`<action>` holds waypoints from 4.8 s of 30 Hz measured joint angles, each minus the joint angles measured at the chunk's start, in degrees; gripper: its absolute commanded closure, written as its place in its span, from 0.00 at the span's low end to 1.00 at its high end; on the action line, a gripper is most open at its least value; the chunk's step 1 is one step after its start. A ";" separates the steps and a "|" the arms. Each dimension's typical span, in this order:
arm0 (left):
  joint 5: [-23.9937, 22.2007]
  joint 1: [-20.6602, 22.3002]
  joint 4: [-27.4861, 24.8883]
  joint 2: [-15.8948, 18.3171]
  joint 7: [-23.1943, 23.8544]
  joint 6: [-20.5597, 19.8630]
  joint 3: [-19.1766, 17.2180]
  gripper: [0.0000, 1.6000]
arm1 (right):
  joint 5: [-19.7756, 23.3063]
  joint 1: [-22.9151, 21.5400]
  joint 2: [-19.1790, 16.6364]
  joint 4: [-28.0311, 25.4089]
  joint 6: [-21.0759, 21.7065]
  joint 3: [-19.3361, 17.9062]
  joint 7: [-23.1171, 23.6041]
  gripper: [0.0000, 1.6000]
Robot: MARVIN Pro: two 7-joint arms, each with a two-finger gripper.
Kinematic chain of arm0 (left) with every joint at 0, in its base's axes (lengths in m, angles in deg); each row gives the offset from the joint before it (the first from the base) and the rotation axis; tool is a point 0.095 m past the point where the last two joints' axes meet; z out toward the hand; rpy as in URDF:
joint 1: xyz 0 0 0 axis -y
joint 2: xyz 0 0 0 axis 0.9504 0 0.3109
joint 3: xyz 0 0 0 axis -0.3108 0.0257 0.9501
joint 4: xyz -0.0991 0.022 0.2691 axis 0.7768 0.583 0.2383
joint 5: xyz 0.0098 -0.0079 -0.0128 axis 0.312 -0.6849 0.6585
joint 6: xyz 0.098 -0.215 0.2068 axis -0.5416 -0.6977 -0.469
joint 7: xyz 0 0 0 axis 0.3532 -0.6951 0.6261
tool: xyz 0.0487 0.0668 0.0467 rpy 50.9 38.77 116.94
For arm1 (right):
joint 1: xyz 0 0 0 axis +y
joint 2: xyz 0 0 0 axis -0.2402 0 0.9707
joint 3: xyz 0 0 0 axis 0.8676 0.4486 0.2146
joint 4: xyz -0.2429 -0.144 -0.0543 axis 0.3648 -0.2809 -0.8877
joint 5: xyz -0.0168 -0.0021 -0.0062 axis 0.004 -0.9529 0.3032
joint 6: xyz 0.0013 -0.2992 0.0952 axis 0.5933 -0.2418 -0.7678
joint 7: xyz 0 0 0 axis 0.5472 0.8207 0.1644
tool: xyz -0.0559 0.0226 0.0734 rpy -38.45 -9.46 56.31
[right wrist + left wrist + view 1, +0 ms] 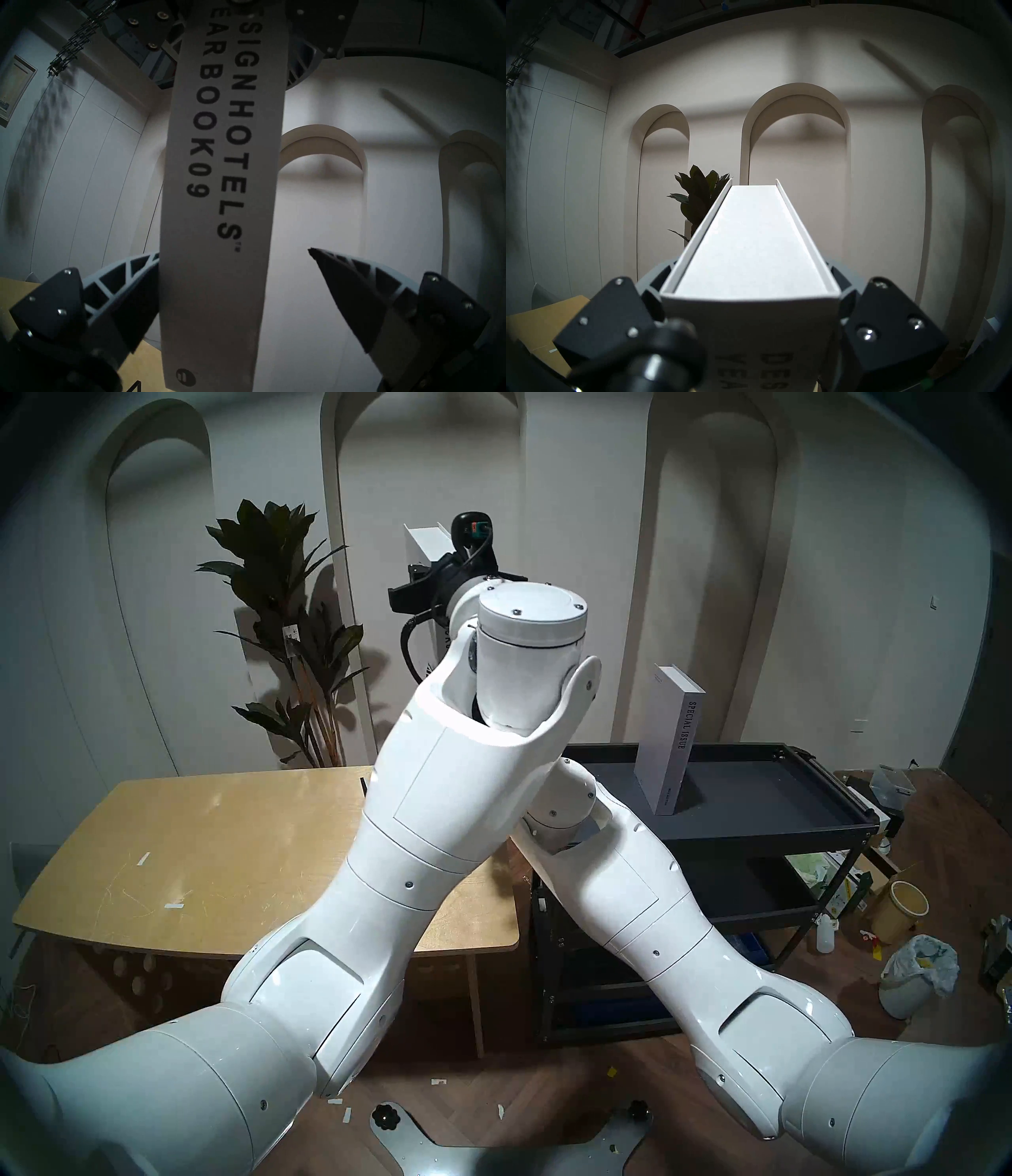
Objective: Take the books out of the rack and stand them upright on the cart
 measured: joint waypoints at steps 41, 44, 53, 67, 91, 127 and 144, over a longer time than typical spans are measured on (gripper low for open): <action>0.13 0.69 6.01 1.76 1.05 6.64 1.77 1.00 | 3.09 -2.94 3.23 8.81 -5.46 -0.86 -1.35 0.00; 0.11 0.73 6.00 1.56 0.83 6.68 1.79 1.00 | 3.24 -3.12 3.33 9.00 -5.52 -0.86 -1.38 0.00; -0.26 0.74 6.12 0.94 0.37 6.52 1.79 1.00 | 3.74 -3.38 3.52 9.66 -5.71 -0.83 -1.56 0.00; -1.08 0.89 6.32 -0.30 0.24 4.43 2.82 0.83 | 4.45 -3.51 3.68 10.22 -6.55 -0.40 -1.00 0.88; -3.33 3.66 0.84 -0.36 2.33 0.64 5.61 0.00 | 4.73 -5.76 2.76 8.36 -9.70 -0.84 0.19 1.00; 3.96 8.38 -12.09 18.32 8.62 3.58 3.62 0.00 | 4.32 -5.82 3.60 -2.85 15.15 -3.55 -13.35 1.00; -6.38 5.84 1.43 29.54 17.80 6.67 -12.97 0.00 | 5.68 -5.37 1.63 -8.49 15.80 -6.97 -14.61 1.00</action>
